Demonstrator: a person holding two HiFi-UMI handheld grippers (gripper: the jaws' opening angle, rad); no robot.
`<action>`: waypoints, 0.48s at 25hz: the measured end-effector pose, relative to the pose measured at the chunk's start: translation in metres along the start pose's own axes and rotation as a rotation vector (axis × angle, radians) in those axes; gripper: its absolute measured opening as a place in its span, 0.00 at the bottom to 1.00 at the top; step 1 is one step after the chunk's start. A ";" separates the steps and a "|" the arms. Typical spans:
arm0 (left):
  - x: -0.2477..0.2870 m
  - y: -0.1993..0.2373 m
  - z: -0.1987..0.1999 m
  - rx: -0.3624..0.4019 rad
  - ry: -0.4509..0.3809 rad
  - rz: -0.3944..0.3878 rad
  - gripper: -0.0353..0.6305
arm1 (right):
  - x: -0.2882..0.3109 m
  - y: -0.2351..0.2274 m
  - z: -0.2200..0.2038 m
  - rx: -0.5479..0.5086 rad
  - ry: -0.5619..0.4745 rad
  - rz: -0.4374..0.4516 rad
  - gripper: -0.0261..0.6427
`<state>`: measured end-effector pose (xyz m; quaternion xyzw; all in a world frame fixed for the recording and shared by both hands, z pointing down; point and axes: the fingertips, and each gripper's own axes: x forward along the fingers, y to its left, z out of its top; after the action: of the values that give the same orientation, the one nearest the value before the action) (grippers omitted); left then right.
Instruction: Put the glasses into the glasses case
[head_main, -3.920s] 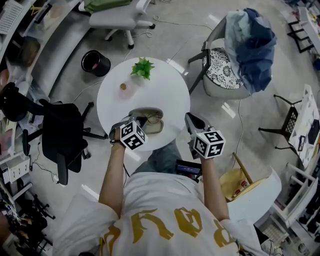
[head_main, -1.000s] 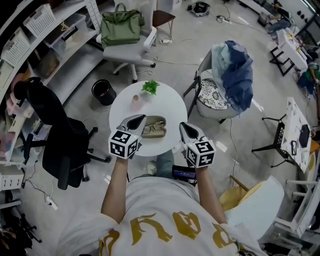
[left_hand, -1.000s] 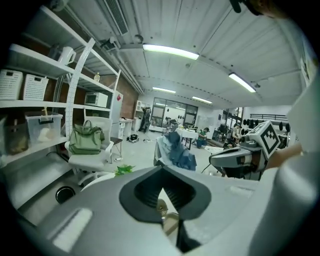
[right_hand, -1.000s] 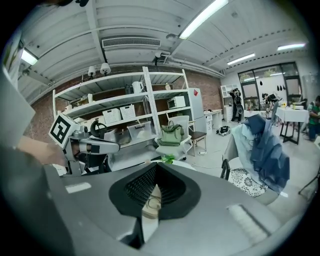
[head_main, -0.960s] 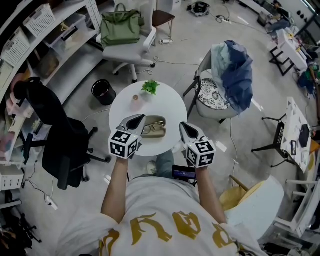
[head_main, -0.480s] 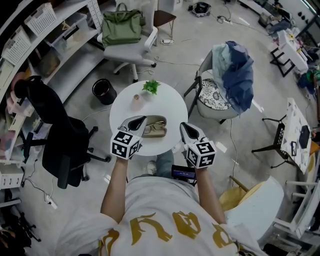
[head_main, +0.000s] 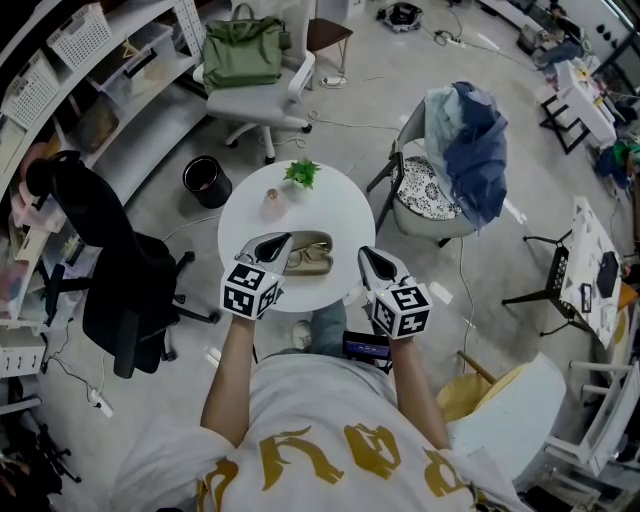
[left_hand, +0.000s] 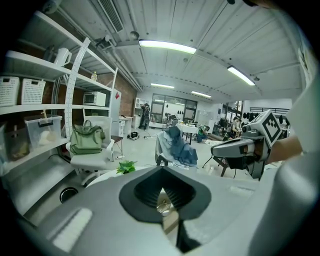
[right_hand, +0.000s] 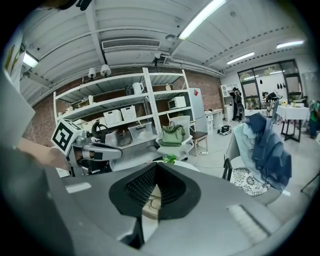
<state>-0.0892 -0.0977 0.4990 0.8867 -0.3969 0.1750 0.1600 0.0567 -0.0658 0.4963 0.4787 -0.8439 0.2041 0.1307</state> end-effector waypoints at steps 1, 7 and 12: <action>0.000 0.000 0.000 -0.003 -0.002 0.000 0.05 | 0.000 0.000 0.000 0.001 0.000 0.000 0.08; 0.005 0.003 -0.001 -0.014 0.001 -0.004 0.05 | 0.002 -0.004 -0.002 0.013 0.004 -0.004 0.08; 0.006 0.006 -0.005 -0.022 0.011 -0.007 0.05 | 0.004 -0.004 0.000 0.044 -0.004 0.000 0.08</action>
<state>-0.0909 -0.1035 0.5067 0.8852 -0.3949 0.1751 0.1726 0.0586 -0.0707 0.4985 0.4817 -0.8396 0.2215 0.1183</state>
